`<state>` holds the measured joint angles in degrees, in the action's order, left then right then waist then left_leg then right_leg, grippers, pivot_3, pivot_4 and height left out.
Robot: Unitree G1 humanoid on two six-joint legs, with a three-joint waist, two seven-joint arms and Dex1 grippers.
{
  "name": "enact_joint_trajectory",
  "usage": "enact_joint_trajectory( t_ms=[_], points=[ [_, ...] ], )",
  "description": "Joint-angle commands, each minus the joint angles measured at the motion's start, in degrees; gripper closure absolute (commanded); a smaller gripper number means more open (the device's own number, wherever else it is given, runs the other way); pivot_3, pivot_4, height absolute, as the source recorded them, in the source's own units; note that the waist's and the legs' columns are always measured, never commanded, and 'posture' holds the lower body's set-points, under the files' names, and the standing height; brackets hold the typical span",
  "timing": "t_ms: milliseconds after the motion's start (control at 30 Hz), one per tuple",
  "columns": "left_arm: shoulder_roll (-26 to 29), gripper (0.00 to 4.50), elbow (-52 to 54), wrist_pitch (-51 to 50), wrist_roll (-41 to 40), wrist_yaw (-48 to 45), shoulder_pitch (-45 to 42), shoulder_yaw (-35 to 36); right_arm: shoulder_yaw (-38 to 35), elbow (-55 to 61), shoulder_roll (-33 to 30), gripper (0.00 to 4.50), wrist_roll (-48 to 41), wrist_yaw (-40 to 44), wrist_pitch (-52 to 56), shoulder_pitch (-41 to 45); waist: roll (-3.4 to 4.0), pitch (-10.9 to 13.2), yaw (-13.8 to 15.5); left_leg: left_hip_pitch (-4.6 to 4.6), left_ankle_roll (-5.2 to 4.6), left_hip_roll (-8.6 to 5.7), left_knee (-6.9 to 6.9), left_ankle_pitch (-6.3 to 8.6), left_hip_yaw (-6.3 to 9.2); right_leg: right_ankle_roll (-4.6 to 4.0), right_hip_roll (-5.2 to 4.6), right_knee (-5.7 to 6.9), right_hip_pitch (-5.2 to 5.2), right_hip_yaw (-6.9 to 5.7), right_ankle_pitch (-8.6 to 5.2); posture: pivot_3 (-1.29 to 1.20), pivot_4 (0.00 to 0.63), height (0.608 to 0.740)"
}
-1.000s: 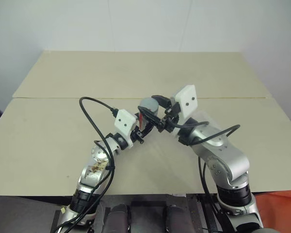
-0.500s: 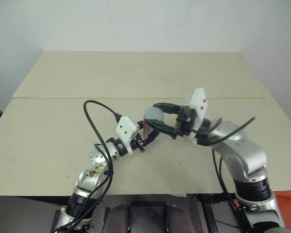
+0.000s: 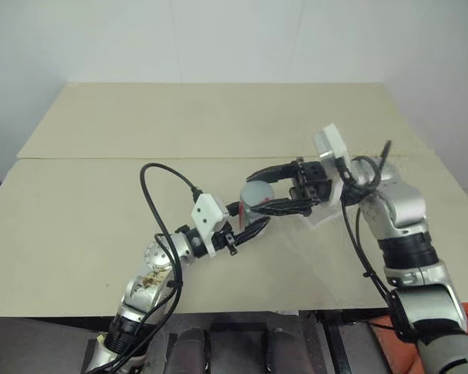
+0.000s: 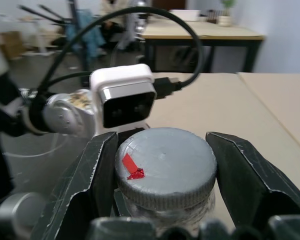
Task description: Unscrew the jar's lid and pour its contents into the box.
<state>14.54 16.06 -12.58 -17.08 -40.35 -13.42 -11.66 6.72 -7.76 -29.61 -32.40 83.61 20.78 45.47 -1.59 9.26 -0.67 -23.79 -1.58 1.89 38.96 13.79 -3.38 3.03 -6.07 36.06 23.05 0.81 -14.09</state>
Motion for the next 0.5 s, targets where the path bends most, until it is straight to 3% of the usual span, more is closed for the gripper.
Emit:
enact_joint_trajectory(
  t_ms=[33,267,433,500],
  points=[
    [-0.29,2.36,0.94,1.97,-0.13,0.74,-0.75,1.04,2.12,-4.26,1.6,1.72,0.69,7.41,-3.16,3.3,0.0,0.0,0.0,0.0,0.0,-0.01,0.0,0.0,-0.01,0.0,0.0,0.0,0.01,0.01,0.0,0.0,0.15,0.74],
    [-1.18,2.36,0.7,2.38,0.02,1.43,-0.62,0.78,2.27,-7.33,2.23,1.72,1.87,7.66,-5.79,4.39,0.0,0.0,0.19,0.0,0.0,-0.01,0.01,0.0,-0.02,0.0,-0.03,0.01,0.0,0.0,0.01,0.0,0.15,0.74],
    [-1.05,2.36,0.56,2.3,-0.09,1.38,-0.33,0.83,0.18,-3.85,1.88,0.13,0.93,5.34,-4.8,2.04,0.0,0.0,0.22,-0.01,0.01,-0.01,0.0,0.0,-0.01,-0.01,-0.03,0.02,0.02,0.0,0.01,0.0,0.15,0.74],
    [-1.14,2.36,-0.03,2.49,-0.08,1.37,-0.57,0.84,-1.2,-1.66,1.95,0.05,0.83,2.75,-5.25,0.69,0.01,0.0,0.28,-0.01,0.01,0.0,0.0,0.0,-0.01,-0.01,-0.03,0.02,0.02,0.0,0.01,0.0,0.15,0.74]
  ],
)
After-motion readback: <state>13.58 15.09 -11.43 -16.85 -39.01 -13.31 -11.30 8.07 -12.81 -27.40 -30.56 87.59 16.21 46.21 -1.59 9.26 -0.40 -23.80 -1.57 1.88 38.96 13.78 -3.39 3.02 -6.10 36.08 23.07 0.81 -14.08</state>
